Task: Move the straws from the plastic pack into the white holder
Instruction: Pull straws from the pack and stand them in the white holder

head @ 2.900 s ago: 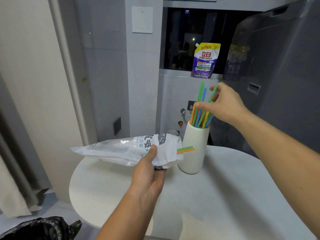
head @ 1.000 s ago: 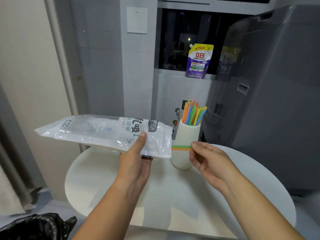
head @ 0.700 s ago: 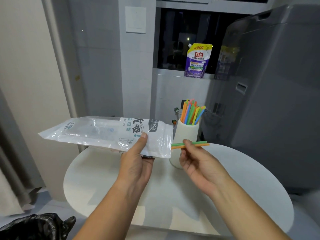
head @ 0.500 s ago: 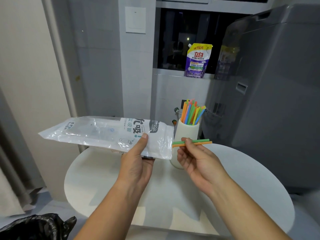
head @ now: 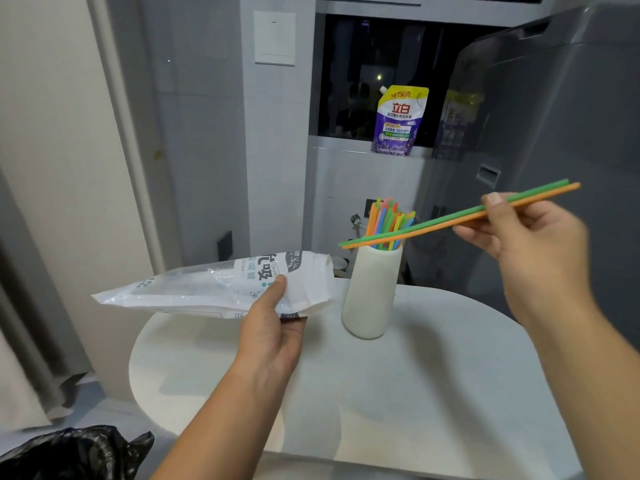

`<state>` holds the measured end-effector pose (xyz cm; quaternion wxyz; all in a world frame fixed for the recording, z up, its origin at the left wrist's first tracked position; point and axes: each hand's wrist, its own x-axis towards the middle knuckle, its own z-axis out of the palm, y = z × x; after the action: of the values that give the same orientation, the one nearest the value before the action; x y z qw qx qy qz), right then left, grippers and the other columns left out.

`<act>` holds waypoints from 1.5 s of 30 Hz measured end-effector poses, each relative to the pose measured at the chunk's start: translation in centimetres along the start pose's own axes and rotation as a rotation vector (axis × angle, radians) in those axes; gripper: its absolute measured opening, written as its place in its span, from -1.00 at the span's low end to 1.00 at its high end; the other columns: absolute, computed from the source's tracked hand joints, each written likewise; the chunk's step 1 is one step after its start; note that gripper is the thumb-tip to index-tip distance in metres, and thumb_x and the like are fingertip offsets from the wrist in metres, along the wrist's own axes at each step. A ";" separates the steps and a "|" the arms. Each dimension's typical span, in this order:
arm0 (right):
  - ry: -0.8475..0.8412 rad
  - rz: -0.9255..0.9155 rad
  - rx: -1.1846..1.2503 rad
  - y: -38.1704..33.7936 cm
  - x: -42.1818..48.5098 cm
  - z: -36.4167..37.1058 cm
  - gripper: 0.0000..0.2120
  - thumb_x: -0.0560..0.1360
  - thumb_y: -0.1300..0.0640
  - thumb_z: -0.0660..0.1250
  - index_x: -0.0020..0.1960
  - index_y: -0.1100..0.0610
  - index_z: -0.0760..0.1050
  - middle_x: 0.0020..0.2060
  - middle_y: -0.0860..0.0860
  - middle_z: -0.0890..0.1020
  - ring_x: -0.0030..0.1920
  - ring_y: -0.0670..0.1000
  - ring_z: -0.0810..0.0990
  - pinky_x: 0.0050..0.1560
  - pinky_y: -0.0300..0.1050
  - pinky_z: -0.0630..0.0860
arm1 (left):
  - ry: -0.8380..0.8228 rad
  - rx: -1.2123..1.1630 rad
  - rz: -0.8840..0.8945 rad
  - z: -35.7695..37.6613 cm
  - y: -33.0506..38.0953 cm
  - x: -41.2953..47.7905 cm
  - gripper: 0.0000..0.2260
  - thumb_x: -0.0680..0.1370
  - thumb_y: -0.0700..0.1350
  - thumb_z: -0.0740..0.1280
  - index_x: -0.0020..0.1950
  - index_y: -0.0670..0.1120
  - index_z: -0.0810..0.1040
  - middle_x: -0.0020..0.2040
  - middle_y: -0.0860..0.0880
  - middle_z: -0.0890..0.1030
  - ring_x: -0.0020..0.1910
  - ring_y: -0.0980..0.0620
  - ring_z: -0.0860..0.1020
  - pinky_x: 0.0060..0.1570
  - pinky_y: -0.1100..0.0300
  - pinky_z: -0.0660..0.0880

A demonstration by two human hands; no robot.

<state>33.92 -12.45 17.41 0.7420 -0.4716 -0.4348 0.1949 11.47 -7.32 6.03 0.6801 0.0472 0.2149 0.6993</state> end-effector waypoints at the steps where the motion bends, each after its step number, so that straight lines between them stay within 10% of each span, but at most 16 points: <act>1: -0.001 -0.025 -0.038 -0.3 0.2 -0.2 -0.89 0.61 0.17 0.34 -0.08 0.13 0.59 -0.23 0.03 0.67 -0.18 0.01 0.74 -0.06 -0.12 0.67 | 0.002 0.004 -0.003 0.0 -0.1 0.0 -0.59 0.61 -0.32 0.33 0.46 -0.11 0.51 0.26 -0.08 0.70 0.15 -0.03 0.70 -0.24 0.12 0.69; 22: -0.249 -0.395 -0.593 -3.0 2.9 3.0 -0.84 0.57 0.04 0.39 0.10 0.09 0.62 -0.14 -0.02 0.70 -0.18 -0.01 0.73 -0.02 0.07 0.68 | -0.009 0.042 -0.016 -0.1 -1.3 0.1 -0.58 0.61 -0.32 0.34 0.45 -0.10 0.52 0.25 -0.07 0.70 0.11 -0.02 0.71 -0.24 0.12 0.69; 45: -0.188 -0.459 -0.546 -3.3 3.5 4.0 -0.81 0.55 0.00 0.41 0.04 0.10 0.63 -0.21 -0.05 0.69 -0.25 -0.05 0.72 -0.18 0.01 0.70 | -0.003 0.020 -0.022 -0.2 -1.0 0.1 -0.58 0.59 -0.33 0.37 0.44 -0.09 0.53 0.23 -0.08 0.71 0.09 -0.03 0.71 -0.26 0.10 0.69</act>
<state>32.08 -9.46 22.56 0.5699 -0.5226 -0.6315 -0.0572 12.30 -7.29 5.51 0.6875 0.0526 0.2215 0.6896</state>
